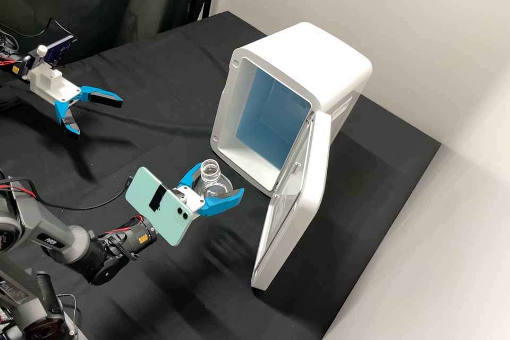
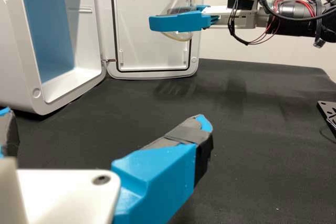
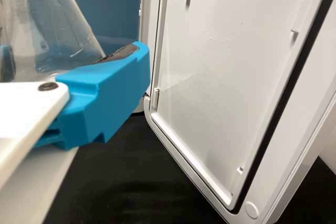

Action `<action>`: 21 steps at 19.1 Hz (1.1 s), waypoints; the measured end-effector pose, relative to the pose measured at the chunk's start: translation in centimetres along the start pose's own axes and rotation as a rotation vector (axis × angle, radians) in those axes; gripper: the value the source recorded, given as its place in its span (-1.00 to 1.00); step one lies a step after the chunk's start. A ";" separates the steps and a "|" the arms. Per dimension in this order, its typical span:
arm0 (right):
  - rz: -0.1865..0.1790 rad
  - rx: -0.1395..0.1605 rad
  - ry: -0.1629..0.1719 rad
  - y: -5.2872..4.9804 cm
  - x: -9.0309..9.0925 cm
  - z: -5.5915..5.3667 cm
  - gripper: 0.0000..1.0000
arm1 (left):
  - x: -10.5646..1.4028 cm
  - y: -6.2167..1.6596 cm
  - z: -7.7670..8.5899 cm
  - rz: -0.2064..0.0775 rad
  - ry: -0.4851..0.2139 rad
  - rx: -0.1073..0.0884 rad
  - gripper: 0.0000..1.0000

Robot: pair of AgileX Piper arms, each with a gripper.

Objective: Place the flask in the incubator

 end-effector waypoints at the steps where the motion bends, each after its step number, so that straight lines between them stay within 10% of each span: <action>1: 0.000 0.000 0.000 0.0 0.0 0.0 -1.00 | 0.0 0.00 0.0 0.000 0.000 0.000 1.00; 21: -0.028 0.011 0.031 -0.5 1.7 -0.6 -1.00 | 0.1 -0.12 -0.1 -0.006 0.001 -0.005 1.00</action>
